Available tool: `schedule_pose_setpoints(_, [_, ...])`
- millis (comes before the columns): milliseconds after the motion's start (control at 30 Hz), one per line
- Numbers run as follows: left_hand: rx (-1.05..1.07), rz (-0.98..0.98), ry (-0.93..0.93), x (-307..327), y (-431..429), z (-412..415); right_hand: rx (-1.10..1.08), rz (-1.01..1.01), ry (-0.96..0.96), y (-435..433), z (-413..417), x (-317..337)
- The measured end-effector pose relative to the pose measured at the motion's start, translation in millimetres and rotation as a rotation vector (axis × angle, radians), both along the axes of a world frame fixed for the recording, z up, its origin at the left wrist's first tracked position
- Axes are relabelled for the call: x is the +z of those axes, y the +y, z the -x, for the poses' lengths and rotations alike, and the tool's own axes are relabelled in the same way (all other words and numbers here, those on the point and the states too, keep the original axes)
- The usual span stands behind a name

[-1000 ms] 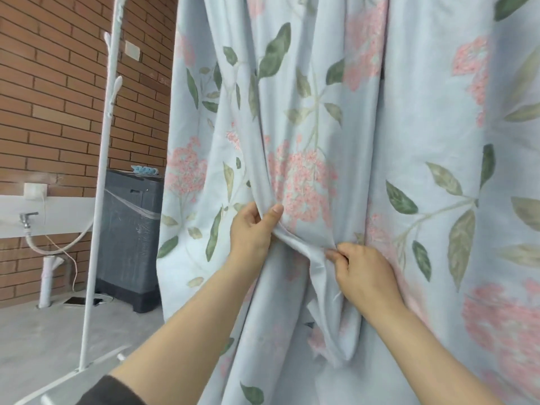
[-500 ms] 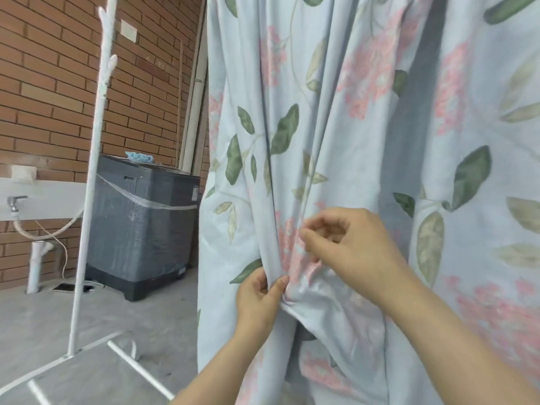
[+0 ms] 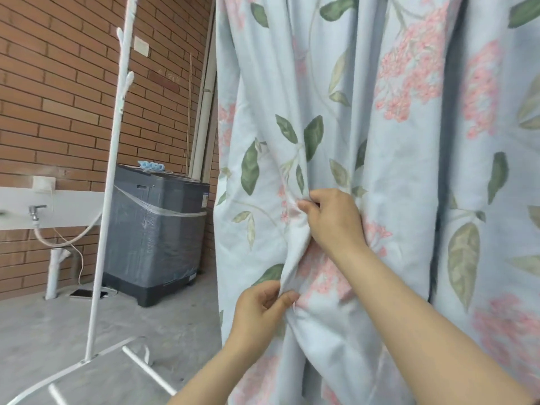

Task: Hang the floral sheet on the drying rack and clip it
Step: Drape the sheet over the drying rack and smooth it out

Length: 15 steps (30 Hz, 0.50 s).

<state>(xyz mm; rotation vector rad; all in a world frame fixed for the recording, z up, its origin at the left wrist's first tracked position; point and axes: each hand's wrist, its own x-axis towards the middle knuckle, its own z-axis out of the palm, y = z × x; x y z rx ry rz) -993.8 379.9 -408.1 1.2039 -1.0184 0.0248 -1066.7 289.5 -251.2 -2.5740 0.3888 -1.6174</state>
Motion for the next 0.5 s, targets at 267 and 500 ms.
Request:
schedule_pose_setpoints(267, [-0.134, 0.161, 0.302, 70.0, 25.9, -33.6, 0.133, -0.123, 0.083, -28.4, 42.5, -81.6])
schedule_pose_setpoints(500, [-0.436, 0.114, 0.389, 140.5, 4.1, -24.3, 0.231, -0.168, 0.238, -28.5, 49.5, -91.6])
